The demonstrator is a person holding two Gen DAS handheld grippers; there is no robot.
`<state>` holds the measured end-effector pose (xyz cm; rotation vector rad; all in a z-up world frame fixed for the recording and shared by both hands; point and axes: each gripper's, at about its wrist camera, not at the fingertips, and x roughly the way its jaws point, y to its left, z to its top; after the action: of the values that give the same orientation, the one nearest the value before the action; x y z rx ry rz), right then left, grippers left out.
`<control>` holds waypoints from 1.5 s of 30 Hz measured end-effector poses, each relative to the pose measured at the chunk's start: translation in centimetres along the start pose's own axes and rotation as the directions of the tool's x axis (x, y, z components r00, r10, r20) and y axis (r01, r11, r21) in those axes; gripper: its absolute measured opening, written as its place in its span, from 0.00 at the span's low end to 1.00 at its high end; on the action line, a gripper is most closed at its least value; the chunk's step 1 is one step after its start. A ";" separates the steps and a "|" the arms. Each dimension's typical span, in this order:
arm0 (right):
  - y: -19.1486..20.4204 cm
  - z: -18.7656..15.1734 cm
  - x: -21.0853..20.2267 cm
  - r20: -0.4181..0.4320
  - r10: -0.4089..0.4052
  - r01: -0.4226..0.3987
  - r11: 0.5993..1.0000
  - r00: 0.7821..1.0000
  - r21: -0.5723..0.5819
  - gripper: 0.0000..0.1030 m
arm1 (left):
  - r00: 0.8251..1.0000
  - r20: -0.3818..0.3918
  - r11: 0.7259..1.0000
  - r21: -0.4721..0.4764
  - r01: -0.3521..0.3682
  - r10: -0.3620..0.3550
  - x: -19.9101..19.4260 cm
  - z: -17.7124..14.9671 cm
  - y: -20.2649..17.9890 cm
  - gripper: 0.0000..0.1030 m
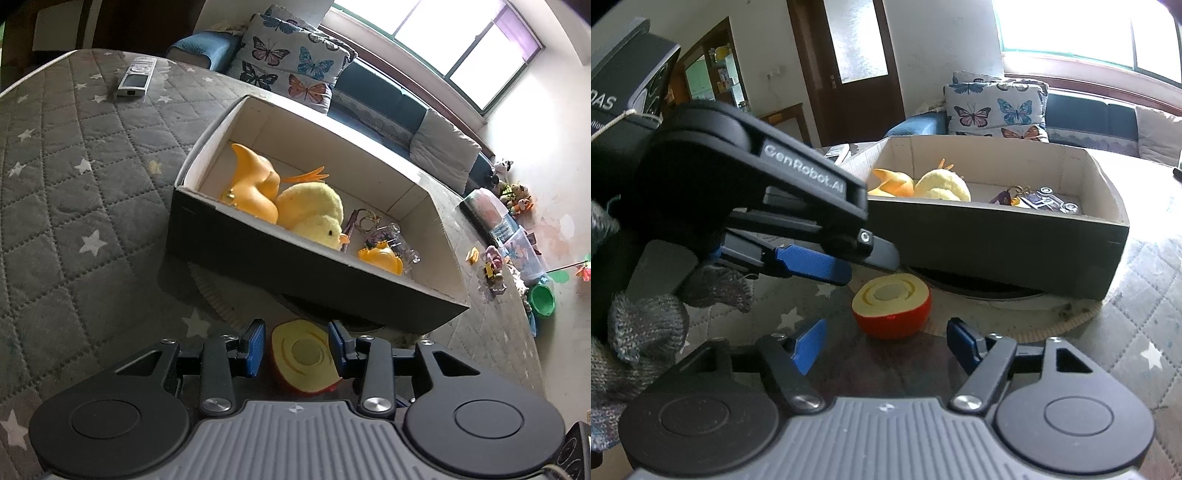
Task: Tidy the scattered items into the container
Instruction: 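Move both grippers down to the red-and-yellow half ball, then close both grippers together on the red-and-yellow half ball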
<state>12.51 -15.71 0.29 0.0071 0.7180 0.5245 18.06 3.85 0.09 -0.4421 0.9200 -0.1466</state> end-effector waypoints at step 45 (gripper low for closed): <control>-0.5 0.9 1.7 -0.020 0.001 -0.002 0.998 1.000 -0.058 0.51 | 0.993 -0.118 0.999 -0.029 -0.034 0.031 3.8 1.7 0.2 0.39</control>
<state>14.34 -15.20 -0.20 -0.0516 0.7224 0.5470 21.68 3.38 -1.89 -0.4504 1.0453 -0.1301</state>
